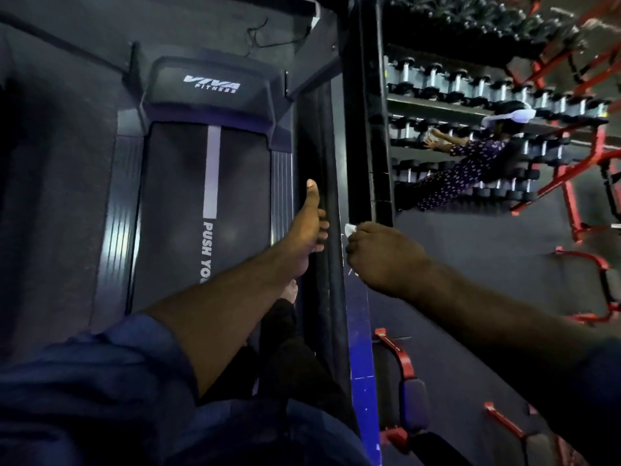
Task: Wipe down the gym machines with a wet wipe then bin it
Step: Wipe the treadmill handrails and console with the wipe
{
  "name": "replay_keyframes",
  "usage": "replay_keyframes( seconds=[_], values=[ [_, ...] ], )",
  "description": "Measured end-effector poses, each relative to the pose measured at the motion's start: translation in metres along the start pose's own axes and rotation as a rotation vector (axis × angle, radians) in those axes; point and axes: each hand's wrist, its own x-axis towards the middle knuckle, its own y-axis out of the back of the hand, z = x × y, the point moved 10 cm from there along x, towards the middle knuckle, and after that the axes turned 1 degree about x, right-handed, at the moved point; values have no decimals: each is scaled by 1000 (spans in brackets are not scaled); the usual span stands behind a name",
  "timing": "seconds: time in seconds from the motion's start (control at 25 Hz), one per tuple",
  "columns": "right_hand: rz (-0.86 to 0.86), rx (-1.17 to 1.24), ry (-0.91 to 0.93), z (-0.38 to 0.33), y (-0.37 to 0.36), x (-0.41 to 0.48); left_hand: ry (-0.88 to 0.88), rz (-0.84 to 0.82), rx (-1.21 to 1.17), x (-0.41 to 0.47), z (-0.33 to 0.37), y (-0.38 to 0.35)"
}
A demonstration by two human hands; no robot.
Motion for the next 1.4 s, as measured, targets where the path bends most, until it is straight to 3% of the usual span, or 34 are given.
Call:
replay_keyframes(
  seconds=[0.12,0.2,0.52,0.64,0.72,0.8,0.84,0.92,1.08,1.2,1.32,1.4],
  values=[
    [322,76,33,9,10,-30,-65,-53,24,-8,19,-21],
    [459,169,-53,11,2,-45,-84,-75,55,-8,24,-31],
    [1007,1000,-705,-7,-40,-89,-103,-41,317,8,36,-50],
    [976,1674,-1321,-20,-88,-95,-137,5,446,16,35,-60],
    [1101,2302,-1468,-45,-101,-79,-88,5,453,20,23,-67],
    [1332,2878,-1264,-42,-92,-52,-65,1,422,26,13,-69],
    [1445,3022,-1116,-29,-85,-46,-73,-5,431,27,13,-71],
    [1578,3182,-963,-13,-78,-49,-106,-1,458,21,20,-75],
    [1611,3347,-738,-4,-67,-62,-126,-11,521,11,28,-77],
    [1523,3467,-788,7,-76,-49,-128,2,536,9,29,-78],
    [1283,3454,-958,2,-86,-41,-110,-4,514,10,28,-76],
    [1186,3453,-923,1,-86,-44,-80,-37,539,8,31,-76]
  ],
)
